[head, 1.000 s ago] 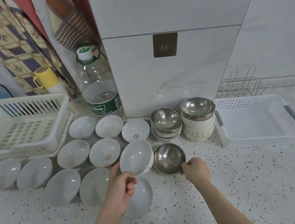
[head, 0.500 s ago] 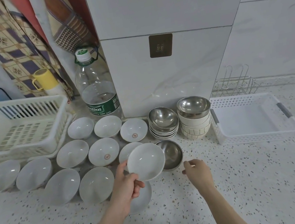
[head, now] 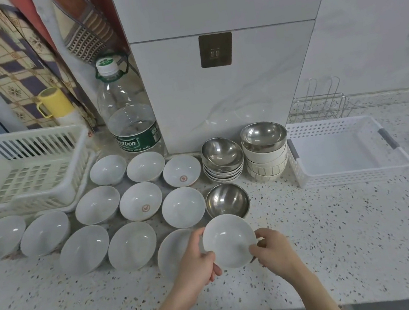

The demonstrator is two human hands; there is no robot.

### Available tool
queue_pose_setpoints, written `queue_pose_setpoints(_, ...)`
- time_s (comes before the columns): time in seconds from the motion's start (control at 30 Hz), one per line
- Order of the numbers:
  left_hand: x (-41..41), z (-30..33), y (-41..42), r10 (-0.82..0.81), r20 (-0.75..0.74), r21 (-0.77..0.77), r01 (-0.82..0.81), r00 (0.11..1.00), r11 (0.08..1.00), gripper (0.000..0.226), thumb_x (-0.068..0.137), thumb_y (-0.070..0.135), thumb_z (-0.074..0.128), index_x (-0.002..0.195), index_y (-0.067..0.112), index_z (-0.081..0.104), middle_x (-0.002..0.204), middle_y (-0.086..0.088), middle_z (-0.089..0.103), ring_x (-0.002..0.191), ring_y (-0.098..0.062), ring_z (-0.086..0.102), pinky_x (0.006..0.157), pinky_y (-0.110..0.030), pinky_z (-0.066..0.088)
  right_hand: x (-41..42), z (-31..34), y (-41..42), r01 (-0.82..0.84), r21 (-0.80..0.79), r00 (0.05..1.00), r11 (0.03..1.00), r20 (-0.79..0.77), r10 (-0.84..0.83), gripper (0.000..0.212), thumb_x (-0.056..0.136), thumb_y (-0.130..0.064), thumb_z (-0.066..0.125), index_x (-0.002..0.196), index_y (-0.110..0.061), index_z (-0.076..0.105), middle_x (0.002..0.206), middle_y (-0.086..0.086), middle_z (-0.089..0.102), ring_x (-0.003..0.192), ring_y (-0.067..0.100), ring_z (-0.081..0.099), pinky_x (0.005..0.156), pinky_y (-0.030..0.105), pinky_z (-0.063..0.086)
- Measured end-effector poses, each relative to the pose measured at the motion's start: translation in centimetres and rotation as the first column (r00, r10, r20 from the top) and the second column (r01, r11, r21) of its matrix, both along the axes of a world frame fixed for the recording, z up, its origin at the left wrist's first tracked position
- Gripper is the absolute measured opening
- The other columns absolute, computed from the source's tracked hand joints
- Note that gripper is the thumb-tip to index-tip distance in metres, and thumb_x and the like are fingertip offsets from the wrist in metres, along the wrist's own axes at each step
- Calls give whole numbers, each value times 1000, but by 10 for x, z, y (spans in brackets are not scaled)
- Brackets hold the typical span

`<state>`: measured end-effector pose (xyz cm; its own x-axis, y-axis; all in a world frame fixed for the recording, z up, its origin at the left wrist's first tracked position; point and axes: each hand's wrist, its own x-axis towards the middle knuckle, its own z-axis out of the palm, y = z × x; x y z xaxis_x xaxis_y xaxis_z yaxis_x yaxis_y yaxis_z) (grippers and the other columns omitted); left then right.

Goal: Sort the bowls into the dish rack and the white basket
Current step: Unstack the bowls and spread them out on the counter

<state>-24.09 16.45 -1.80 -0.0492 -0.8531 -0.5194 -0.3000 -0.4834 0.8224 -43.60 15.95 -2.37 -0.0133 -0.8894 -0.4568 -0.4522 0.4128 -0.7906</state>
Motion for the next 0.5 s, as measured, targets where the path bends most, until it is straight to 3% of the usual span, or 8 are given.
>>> queue_pose_setpoints(0.13, -4, -5, 4, -68, 96, -34, 72, 993, 997, 50, 97, 13, 50, 128, 48, 32, 69, -3, 73, 49, -1, 60, 48, -17, 44, -2, -5, 1, -15, 9, 998, 1000, -53, 15, 15, 84, -9, 58, 95, -18, 62, 65, -1, 70, 45, 0, 57, 46, 18, 43)
queue_pose_setpoints(0.27, -6, -7, 4, -170, 119, -30, 174, 978, 984, 60, 87, 29, 64, 138, 43, 34, 101, 7, 68, 72, -4, 71, 51, -14, 48, -6, -7, -2, -25, 17, 997, 1000, -69, 27, 15, 83, -8, 57, 96, -11, 62, 74, 8, 71, 39, -3, 54, 38, 15, 35)
queue_pose_setpoints(0.37, -4, -10, 4, -239, 144, -34, 246, 960, 969, 79, 70, 39, 75, 136, 47, 32, 112, 10, 63, 88, -11, 70, 72, -31, 61, -7, -8, -3, -48, 32, 996, 998, -76, 50, 16, 83, -9, 57, 99, -10, 62, 76, 10, 72, 35, -2, 50, 37, 14, 33)
queue_pose_setpoints(0.5, -4, -12, 7, -271, 196, -34, 282, 942, 959, 105, 61, 42, 80, 146, 45, 18, 121, 10, 59, 104, -14, 64, 88, -39, 58, -8, -11, -2, -79, 52, 994, 996, -75, 82, 17, 83, -9, 57, 99, -12, 61, 75, 8, 73, 35, -3, 48, 39, 14, 33)
